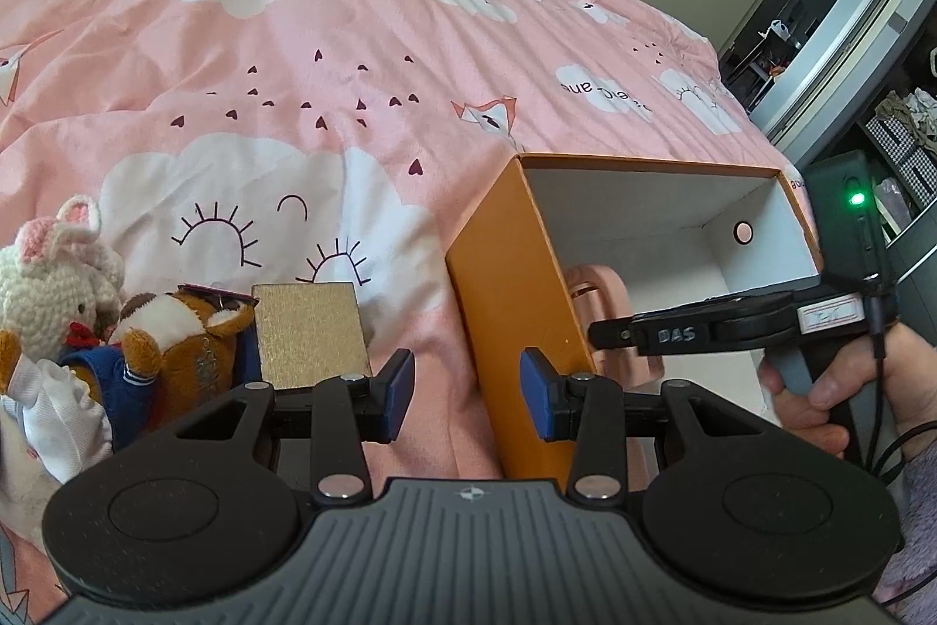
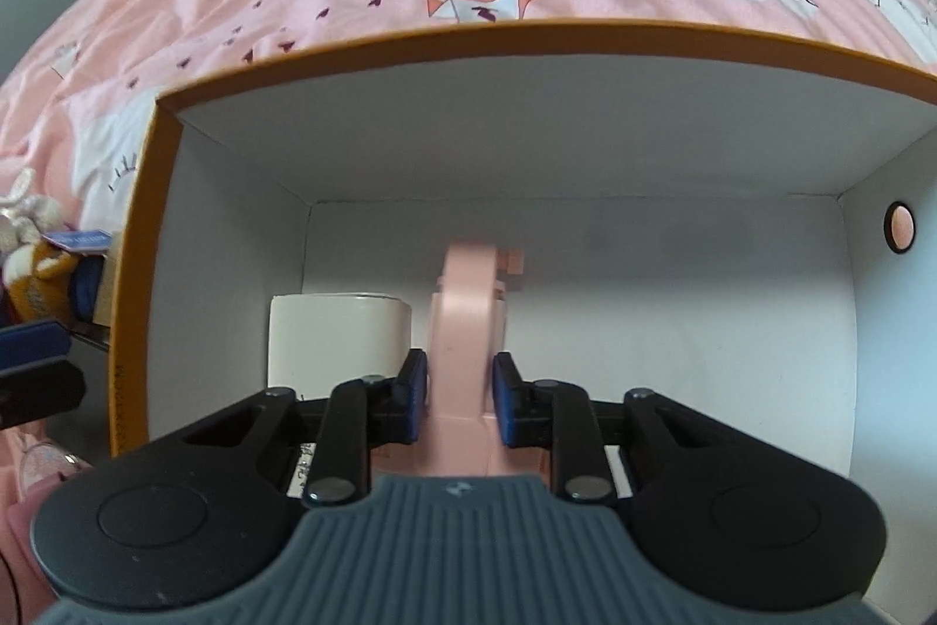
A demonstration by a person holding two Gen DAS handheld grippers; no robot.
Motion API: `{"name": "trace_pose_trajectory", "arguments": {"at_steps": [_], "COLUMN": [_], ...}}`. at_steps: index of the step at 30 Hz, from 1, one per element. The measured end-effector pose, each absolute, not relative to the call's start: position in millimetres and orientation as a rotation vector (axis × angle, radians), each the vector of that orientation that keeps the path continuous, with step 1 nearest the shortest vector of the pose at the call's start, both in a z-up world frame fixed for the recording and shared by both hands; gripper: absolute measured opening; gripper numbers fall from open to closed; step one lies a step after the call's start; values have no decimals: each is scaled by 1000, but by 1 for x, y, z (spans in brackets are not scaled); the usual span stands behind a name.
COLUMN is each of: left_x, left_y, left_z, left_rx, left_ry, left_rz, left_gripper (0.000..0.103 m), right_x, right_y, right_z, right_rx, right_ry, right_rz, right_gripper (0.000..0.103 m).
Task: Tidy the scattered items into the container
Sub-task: 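Grasp the pink selfie stick inside the shoebox with the right gripper and lay it down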
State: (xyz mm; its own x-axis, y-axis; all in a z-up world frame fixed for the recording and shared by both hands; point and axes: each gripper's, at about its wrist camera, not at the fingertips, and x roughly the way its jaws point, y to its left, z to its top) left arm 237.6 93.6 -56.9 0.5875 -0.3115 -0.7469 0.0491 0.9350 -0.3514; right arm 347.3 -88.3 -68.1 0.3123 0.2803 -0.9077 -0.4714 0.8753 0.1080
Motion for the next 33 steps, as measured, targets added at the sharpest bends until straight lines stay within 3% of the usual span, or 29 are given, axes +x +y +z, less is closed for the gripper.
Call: {"name": "trace_pose_trajectory", "arguments": {"at_steps": [18,33], "left_x": [235,235], "left_y": [82,77], "left_z": [-48,-50], "left_rx": [-288,-269], "left_ry": [915,934], "left_rz": [-229,-219], "left_gripper": [46,46], "right_x": [337,362], "right_y": [-105,-88], "right_z": [-8,-60], "right_rx": [-68,119], "right_ry": [1172,1281], "right_rz": [700,811], "right_gripper": [23,23]}}
